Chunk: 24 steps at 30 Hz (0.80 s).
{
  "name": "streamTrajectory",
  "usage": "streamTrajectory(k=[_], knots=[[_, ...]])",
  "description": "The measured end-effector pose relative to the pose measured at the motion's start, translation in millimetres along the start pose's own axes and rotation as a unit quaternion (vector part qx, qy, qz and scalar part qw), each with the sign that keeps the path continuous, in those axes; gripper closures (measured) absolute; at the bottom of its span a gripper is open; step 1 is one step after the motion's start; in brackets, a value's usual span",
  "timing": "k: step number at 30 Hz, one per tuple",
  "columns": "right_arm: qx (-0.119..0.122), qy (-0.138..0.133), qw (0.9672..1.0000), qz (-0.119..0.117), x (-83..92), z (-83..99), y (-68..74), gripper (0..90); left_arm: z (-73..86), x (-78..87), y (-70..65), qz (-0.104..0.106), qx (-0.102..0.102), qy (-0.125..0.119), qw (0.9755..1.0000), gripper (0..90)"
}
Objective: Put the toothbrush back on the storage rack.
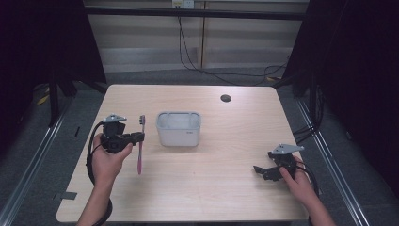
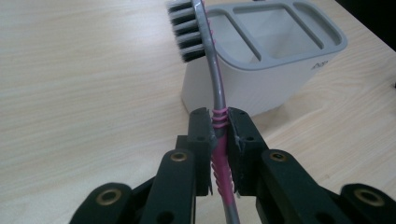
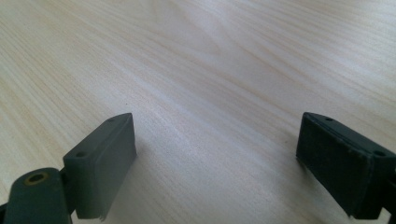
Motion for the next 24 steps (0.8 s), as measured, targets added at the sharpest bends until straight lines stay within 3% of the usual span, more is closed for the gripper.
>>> streamTrajectory(k=[5, 10, 19, 24], knots=[[0.000, 0.000, 1.0000, 0.000, 0.0, 0.0, 0.0, 11.3, -3.5, 2.0, -0.1, -0.006, -0.002, -0.024, 0.9997, 80.8], [0.000, 0.000, 1.0000, 0.000, 0.0, 0.0, 0.0, 11.3, -6.9, 1.9, 2.1, -0.009, 0.007, -0.030, 0.9995, 80.8], [0.000, 0.000, 1.0000, 0.000, 0.0, 0.0, 0.0, 11.4, -16.2, 4.6, 2.4, -0.024, 0.008, -0.055, 0.9981, 80.8], [0.000, 0.000, 1.0000, 0.000, 0.0, 0.0, 0.0, 11.4, -21.4, 3.9, 1.5, -0.024, 0.007, -0.057, 0.9980, 80.8]])
Point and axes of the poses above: each handheld gripper's, and its own axes: x roughly backward along the jaws, z roughly out of its underside, y roughly to its left, the point moved 4 cm from there along -x, roughly forward along the jaws, and after that the axes turned 15 degrees about -z, right-handed, at the moved point
